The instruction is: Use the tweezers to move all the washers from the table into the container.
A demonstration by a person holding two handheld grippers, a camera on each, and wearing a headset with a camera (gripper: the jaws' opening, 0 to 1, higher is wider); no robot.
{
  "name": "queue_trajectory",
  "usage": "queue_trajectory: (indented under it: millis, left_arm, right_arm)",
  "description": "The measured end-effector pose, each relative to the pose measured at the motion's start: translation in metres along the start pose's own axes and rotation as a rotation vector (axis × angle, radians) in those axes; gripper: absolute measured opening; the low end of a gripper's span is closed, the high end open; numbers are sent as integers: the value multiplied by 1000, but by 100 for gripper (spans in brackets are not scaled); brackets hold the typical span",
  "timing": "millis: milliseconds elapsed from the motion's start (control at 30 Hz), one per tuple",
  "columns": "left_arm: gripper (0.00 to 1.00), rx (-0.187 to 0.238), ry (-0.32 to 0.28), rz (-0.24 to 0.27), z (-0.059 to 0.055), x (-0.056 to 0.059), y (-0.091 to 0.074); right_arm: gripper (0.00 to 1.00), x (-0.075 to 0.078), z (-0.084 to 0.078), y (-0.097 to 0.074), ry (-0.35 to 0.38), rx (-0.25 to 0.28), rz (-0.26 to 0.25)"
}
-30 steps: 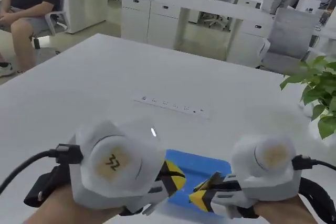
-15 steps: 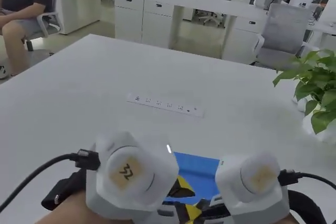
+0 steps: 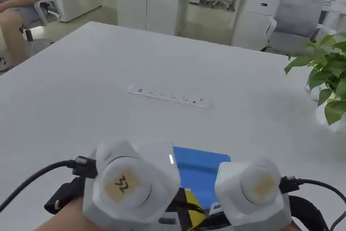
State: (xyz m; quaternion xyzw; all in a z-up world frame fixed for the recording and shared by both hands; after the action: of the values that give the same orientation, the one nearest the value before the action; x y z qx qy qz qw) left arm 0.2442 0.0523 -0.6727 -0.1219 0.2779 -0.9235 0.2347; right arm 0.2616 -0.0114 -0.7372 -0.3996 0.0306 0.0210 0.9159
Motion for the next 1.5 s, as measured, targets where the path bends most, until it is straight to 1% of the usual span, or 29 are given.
queue_trajectory:
  millis: [100, 133, 167, 200, 233, 267, 300, 400, 533, 633, 733, 767, 833, 933, 1033, 1167, 1200, 1300, 1400, 1433, 1500]
  left_arm:
    - [0, -9, -2, 18, -2, 0, 0]
    - [0, -21, -11, 38, -4, -2, 0]
    - [0, -29, -13, 52, -6, -3, 1]
    - [0, -30, -32, 63, -7, -4, 0]
    - [0, -28, -52, 74, -7, -4, 0]
    - [0, -30, -53, 85, -8, -5, 0]
    - [0, -32, -64, 110, -9, -7, 0]
    - [0, -34, -88, 128, -11, -10, 3]
    - [0, -35, -96, 157, -15, -10, 6]
    - [0, -34, -74, 177, -17, -9, 10]
    - [0, -46, -76, 191, -19, -11, 15]
    - [0, -44, -76, 192, -19, -11, 16]
    - [0, -42, -85, 194, -21, -15, 17]
    - [0, -38, -111, 192, -24, -18, 18]
    - [0, -38, -108, 192, -26, -18, 19]
    - [0, -41, -94, 188, -28, -18, 20]
    - [0, -40, -93, 187, -29, -18, 21]
    - [0, -46, -93, 182, -33, -19, 23]
    - [0, -48, -87, 175, -37, -18, 26]
    - [0, -38, -88, 170, -38, -17, 26]
    - [0, -35, -81, 180, -38, -16, 26]
  right_arm:
    - [8, 3, -3, 1, -16, 17, -5]
    - [8, 5, -6, 2, -17, 25, -12]
    - [8, 7, -7, 3, -10, 34, -15]
    - [8, 8, -8, 3, 1, 47, -16]
    - [9, 8, -7, 4, 22, 73, -14]
    - [9, 9, -8, 5, 35, 88, -17]
    - [9, 10, -8, 6, 45, 100, -25]
    - [10, 14, -11, 9, 54, 125, -36]
    - [11, 16, -12, 13, 51, 147, -45]
    - [11, 20, -14, 13, 42, 157, -49]
    - [11, 24, -16, 14, 40, 161, -42]
    - [11, 25, -16, 15, 43, 161, -40]
    - [11, 27, -18, 16, 38, 154, -44]
    - [11, 29, -21, 19, 50, 156, -40]
    - [11, 30, -21, 22, 51, 152, -41]
    - [11, 30, -21, 24, 20, 126, -48]
    - [11, 31, -21, 24, 23, 127, -47]
    - [11, 31, -25, 28, 37, 126, -44]
    - [11, 30, -29, 30, 26, 109, -49]
    - [11, 29, -29, 30, 23, 104, -52]
    - [11, 30, -29, 29, 20, 106, -54]
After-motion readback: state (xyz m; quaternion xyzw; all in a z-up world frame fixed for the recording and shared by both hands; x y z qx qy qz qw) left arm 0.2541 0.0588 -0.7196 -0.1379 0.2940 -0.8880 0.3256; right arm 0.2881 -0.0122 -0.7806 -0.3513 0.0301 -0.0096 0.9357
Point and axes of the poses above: the centre of the closed fingertips' face, and the gripper's own axes: y roughly forward along the fingers, x roughly to its right, z roughly out of its top, the point moved 7 cm from there along -y, roughly backward along the fingers, and after that the axes turned 10 degrees about -y, right-handed, at the moved point
